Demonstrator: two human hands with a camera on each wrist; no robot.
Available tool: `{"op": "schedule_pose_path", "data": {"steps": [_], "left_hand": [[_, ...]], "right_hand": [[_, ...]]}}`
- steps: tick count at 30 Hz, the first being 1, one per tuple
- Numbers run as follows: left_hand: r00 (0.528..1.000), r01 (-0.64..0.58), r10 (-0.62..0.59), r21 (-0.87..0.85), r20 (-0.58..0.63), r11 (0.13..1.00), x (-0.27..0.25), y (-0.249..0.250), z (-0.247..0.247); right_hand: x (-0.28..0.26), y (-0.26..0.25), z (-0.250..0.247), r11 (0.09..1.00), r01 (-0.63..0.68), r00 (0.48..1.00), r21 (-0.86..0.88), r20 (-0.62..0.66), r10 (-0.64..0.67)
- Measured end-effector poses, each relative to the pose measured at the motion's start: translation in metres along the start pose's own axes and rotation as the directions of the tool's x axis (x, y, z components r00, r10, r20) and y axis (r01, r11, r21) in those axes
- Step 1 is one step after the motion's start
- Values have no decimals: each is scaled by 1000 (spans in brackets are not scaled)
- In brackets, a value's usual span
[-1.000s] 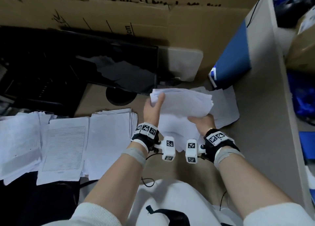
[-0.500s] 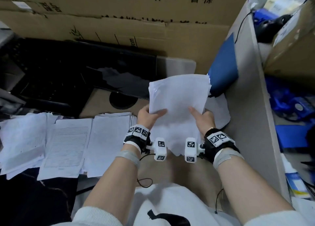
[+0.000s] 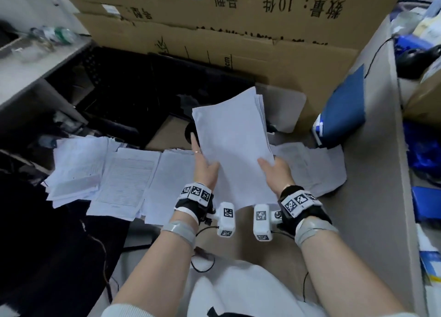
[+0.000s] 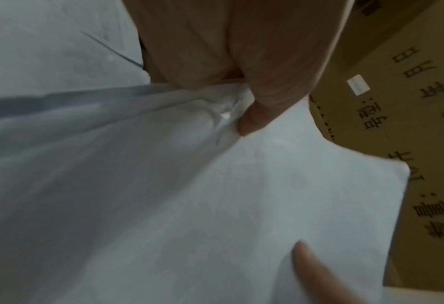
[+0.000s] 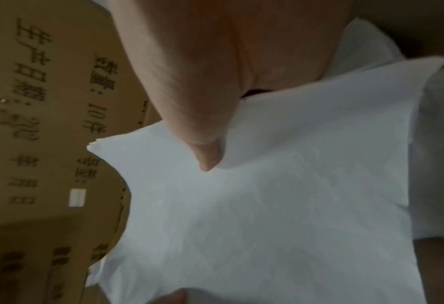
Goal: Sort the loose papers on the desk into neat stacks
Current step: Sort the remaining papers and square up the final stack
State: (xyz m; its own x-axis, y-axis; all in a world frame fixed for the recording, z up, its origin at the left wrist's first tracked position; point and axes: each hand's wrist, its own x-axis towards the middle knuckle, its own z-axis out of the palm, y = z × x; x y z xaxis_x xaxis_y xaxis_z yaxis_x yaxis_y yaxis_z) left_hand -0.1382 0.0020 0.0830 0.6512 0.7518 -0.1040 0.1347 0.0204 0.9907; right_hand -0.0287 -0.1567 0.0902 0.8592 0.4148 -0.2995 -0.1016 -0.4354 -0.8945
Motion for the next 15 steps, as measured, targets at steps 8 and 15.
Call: {"op": "schedule_pose_path", "data": {"steps": [8,15], "left_hand": [[970,228,-217,-105,108,968,10,18,-84],[989,149,-145,-116,36,982,43,-12,-220]], "right_hand": [[-19,-68,120,964,265,826,-35,523,-208],[-42,-106,237,936,339,772,-90,596,-222]]}}
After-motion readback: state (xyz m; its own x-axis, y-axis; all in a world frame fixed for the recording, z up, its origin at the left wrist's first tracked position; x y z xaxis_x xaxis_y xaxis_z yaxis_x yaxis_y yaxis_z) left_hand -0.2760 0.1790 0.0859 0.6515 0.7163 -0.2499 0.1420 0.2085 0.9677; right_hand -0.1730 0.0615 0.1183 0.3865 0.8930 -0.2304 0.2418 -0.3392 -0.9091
